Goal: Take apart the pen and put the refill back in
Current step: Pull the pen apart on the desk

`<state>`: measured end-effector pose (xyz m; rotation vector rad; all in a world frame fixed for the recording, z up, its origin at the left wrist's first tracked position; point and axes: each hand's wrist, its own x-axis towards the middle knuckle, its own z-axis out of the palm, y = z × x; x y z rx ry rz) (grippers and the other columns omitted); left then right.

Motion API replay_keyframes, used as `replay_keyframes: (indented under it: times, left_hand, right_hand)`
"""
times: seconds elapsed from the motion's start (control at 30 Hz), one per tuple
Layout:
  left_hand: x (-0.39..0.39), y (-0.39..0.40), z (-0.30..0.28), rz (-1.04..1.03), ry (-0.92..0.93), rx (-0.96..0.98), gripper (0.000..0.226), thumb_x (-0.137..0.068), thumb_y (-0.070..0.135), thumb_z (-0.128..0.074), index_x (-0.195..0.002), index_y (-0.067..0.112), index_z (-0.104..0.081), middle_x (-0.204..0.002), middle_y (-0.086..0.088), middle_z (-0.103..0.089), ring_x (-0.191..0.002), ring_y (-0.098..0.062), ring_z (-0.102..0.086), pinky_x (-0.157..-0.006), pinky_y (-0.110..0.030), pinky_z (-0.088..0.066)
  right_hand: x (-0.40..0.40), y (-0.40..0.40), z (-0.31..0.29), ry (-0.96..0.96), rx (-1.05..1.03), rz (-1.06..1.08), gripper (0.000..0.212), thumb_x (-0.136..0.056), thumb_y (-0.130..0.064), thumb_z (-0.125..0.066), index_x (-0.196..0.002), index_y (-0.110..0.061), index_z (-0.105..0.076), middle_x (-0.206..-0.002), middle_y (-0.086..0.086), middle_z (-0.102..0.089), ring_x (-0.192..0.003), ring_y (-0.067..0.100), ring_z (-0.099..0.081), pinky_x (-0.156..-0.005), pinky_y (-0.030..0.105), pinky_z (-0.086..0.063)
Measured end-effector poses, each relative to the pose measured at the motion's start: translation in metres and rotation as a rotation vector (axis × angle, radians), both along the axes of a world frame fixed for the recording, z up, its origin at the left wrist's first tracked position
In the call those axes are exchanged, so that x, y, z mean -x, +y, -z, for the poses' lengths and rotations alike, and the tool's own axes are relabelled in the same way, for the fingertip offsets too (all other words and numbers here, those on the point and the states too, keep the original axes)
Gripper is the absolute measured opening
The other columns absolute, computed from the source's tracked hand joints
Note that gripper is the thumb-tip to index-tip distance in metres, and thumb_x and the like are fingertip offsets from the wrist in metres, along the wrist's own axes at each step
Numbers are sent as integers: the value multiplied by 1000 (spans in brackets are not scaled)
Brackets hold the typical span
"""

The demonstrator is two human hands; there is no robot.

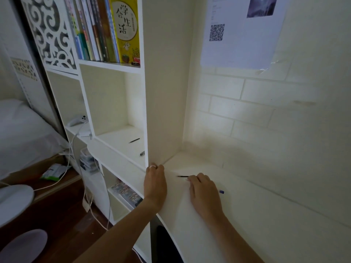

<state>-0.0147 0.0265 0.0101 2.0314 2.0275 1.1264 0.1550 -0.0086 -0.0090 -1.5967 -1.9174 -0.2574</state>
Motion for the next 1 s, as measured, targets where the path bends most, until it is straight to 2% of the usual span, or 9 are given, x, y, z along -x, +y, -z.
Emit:
replay_keyframes:
  times: [0.07,0.2,0.5,0.57,0.63,0.73,0.8,0.87,1.0]
  left_hand:
    - [2,3,2,-38,83,8,12,-86,-4,-53,-88,4,-62,-91,-15,-60,-85,-31,-53,-70,-39,-48]
    - [3,9,6,-90,180,28,11,-88,0,-56,-85,6,-65,-88,-14,-64,-85,-30,-52,-70,-39,-48]
    - [4,10,10,-78,121,1,9,-92,5,-54,-94,5,-64,-96,-16,-64,-90,-31,-51,-74,-40,-48]
    - [2,8,7,-28,135,-90,18,-84,-3,-59,-99,6,-64,-98,-14,-64,-90,-31,-53,-74,-40,-49]
    - [-5,1,2,163,171,-214,33,-74,-8,-57,-102,8,-66,-103,-11,-63,-95,-28,-54,-78,-38,-50]
    - [-18,-14,-1,409,342,-318,33,-72,9,-48,-100,14,-66,-106,-5,-61,-101,-23,-53,-83,-33,-44]
    - [-22,-17,3,441,382,-314,30,-75,18,-49,-101,15,-64,-108,-3,-61,-104,-22,-52,-85,-32,-41]
    - [-21,-15,8,428,393,-302,24,-79,23,-55,-101,18,-66,-107,-1,-62,-105,-21,-53,-86,-33,-41]
    - [-18,-12,13,351,371,-364,6,-84,12,-65,-84,18,-67,-92,-2,-65,-91,-22,-56,-81,-34,-39]
  right_hand:
    - [0,0,-1,7,-16,-10,14,-94,-15,-56,-101,-19,-67,-82,-3,-56,-74,18,-53,-63,31,-46]
    - [1,-1,-3,17,-36,-37,12,-98,-20,-54,-99,-19,-66,-81,-4,-57,-75,17,-53,-63,30,-44]
    - [2,-4,-6,103,23,-98,8,-97,-17,-53,-94,-15,-60,-86,-2,-57,-81,17,-53,-69,28,-47]
    - [1,-3,-4,104,36,-101,7,-95,-12,-56,-98,-15,-62,-90,-2,-58,-85,15,-53,-73,27,-48]
    - [1,-3,-4,99,38,-109,9,-96,-14,-56,-101,-17,-63,-92,-3,-59,-88,14,-54,-75,27,-48]
    - [0,-3,-5,66,8,-109,14,-96,-22,-51,-99,-19,-64,-89,-4,-63,-84,17,-57,-74,31,-49]
    - [0,-3,-5,56,0,-113,19,-95,-26,-47,-99,-18,-64,-88,-4,-65,-82,18,-59,-76,33,-51]
    - [0,-4,-6,88,11,-110,7,-93,-19,-56,-98,-19,-61,-87,-4,-65,-81,17,-59,-75,34,-50]
    - [-2,-4,-4,83,-9,-79,4,-94,-21,-61,-97,-22,-60,-83,-6,-65,-78,17,-60,-75,34,-48]
